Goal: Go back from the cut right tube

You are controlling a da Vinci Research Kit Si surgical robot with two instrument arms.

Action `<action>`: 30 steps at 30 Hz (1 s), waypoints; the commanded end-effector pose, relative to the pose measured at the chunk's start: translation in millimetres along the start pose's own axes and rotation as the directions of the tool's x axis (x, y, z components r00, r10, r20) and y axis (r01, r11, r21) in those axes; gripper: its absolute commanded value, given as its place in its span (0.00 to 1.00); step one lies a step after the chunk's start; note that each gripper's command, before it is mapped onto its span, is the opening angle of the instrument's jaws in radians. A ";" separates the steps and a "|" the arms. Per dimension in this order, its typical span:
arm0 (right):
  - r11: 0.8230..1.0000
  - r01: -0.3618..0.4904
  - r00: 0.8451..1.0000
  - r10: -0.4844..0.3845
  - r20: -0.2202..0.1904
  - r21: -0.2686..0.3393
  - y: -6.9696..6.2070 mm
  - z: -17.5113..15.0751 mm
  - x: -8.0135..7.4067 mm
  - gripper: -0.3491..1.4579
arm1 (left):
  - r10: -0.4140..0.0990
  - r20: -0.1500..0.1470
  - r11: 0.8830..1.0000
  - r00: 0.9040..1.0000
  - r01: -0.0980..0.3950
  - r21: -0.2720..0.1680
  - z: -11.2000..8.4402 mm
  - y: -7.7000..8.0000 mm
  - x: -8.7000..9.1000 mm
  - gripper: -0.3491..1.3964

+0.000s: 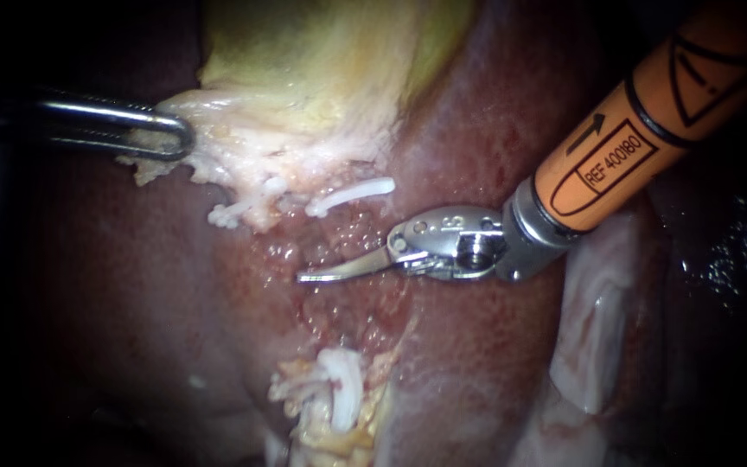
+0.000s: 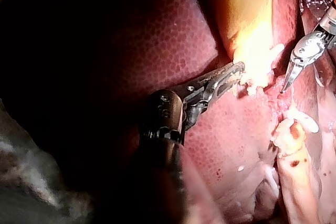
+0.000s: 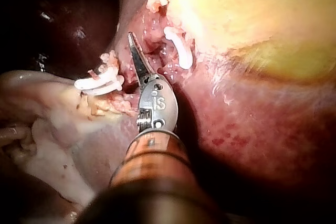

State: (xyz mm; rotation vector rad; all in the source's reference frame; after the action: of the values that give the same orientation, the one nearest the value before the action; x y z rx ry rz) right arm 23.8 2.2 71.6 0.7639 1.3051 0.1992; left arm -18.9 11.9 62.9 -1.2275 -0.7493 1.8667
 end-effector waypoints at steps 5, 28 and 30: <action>0.999 -0.036 0.999 0.036 -0.001 0.007 0.1 0.6 0.2 0.70 | 0.000 0.000 1.000 1.000 0.000 0.000 0.0 0.0 0.0 0.00; 0.899 0.114 0.993 -0.085 0.085 -0.424 -5.0 -5.6 -1.7 0.99 | 0.000 0.000 1.000 1.000 0.000 -0.001 0.0 -0.1 0.0 0.00; 0.894 0.176 0.980 -0.120 0.158 -0.412 -5.7 -6.7 -2.0 0.99 | 0.000 0.000 1.000 1.000 0.000 -0.001 0.0 -0.1 0.0 0.00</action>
State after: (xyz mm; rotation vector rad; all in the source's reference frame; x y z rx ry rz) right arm 15.0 -0.5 69.2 0.2804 1.1160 0.2730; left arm -18.8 12.0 62.9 -1.2282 -0.7498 1.8672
